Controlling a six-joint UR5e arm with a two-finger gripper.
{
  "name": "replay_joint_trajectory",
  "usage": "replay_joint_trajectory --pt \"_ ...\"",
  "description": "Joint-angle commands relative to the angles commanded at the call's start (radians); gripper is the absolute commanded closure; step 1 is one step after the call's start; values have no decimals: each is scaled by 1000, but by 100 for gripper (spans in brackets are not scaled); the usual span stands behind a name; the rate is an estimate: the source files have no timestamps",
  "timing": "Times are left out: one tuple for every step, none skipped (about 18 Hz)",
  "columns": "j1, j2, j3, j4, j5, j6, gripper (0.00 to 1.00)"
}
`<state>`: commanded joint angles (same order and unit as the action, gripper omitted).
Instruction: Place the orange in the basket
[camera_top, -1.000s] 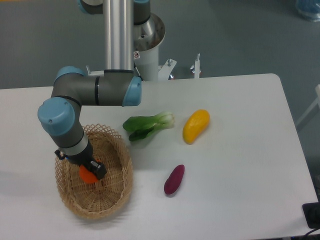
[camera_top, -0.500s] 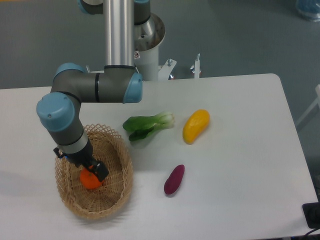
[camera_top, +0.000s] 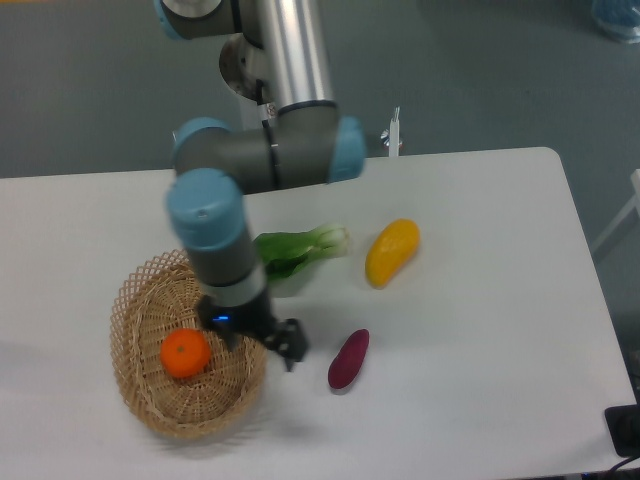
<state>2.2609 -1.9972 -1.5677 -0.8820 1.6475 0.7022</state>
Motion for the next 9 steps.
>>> replay_joint_trajectory --pt "21 0 -2 0 -5 31 0" --pt "41 -3 -5 -2 -15 55 0" --pt "61 -3 -8 -3 -26 80 0" --pt "78 -3 -12 -12 -34 109 0" --pt "86 0 -18 -32 -40 135 0" --pt "86 2 -20 -43 -41 151 0" --pt "86 3 -28 -46 -43 151 0" --pt "85 2 -31 -43 -44 151 0" --pt "85 2 -31 -43 -45 151 0"
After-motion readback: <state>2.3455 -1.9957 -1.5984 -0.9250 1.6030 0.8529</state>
